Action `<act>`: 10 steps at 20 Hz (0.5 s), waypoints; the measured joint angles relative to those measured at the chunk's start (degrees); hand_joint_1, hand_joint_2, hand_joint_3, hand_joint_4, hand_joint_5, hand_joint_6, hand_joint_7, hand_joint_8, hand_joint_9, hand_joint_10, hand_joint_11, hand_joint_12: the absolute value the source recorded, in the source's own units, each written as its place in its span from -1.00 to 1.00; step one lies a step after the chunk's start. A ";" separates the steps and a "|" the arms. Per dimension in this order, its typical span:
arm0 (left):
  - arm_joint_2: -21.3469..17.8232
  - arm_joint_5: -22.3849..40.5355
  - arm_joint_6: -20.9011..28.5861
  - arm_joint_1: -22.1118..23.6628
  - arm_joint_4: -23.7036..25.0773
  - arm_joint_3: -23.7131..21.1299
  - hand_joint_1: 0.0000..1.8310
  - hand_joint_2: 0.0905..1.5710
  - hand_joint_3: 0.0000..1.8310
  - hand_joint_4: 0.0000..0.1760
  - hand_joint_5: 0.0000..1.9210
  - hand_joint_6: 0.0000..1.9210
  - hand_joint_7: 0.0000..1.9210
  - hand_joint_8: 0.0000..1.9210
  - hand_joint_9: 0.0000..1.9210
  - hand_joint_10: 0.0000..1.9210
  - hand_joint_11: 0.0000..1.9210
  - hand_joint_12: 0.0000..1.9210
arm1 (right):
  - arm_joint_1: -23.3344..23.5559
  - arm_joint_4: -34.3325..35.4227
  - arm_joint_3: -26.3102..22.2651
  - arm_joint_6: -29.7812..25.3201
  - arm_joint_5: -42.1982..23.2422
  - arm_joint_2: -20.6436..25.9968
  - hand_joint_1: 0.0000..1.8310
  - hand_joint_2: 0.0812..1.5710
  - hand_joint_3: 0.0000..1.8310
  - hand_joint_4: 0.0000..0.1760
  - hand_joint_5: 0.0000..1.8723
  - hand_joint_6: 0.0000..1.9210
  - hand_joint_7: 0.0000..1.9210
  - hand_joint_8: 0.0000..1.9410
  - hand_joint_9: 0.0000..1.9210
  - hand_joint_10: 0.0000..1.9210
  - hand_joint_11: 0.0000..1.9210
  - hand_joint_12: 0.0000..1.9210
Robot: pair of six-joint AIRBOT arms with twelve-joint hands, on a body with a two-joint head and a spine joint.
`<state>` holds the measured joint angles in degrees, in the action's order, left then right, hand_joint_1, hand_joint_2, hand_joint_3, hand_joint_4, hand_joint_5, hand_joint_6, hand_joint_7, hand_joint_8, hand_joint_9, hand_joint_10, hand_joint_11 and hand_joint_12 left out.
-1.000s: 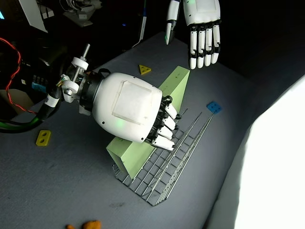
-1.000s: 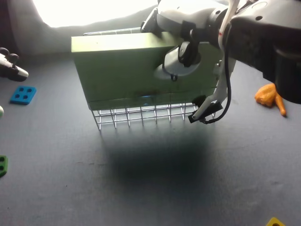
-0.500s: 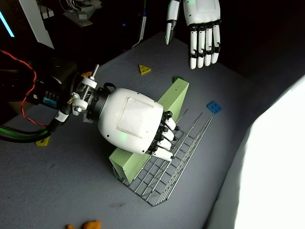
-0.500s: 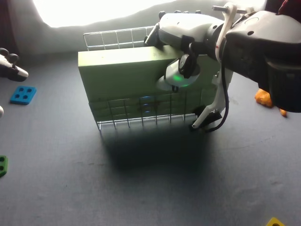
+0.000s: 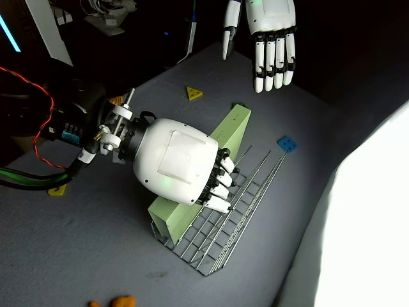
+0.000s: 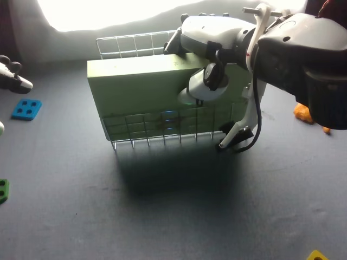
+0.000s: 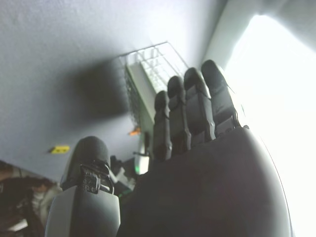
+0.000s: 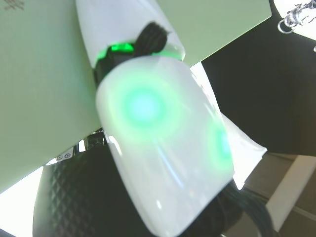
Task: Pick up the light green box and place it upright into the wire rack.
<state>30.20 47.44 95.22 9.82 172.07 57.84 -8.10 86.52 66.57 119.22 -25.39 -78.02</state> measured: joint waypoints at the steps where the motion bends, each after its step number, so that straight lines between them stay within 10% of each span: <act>1: 0.00 0.00 0.00 0.00 0.02 0.00 -0.79 0.63 -1.00 -0.97 -0.75 -0.99 -0.71 -1.00 -0.79 -0.99 -1.00 -0.53 | 0.00 0.00 0.00 -0.02 0.02 0.00 0.34 0.42 -1.00 -1.00 0.10 -0.11 -0.10 0.33 -0.29 0.41 -0.58 0.89; 10: 0.00 0.02 0.00 0.00 0.02 0.02 -0.80 0.63 -1.00 -0.90 -0.77 -1.00 -0.71 -1.00 -0.78 -0.99 -1.00 -0.55 | 0.00 0.00 0.00 -0.07 0.20 0.00 0.34 0.41 -1.00 -1.00 0.11 -0.13 -0.10 0.33 -0.31 0.42 -0.63 0.94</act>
<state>30.20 47.46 95.22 9.82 172.09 57.87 -8.10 86.52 66.57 119.15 -25.19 -78.02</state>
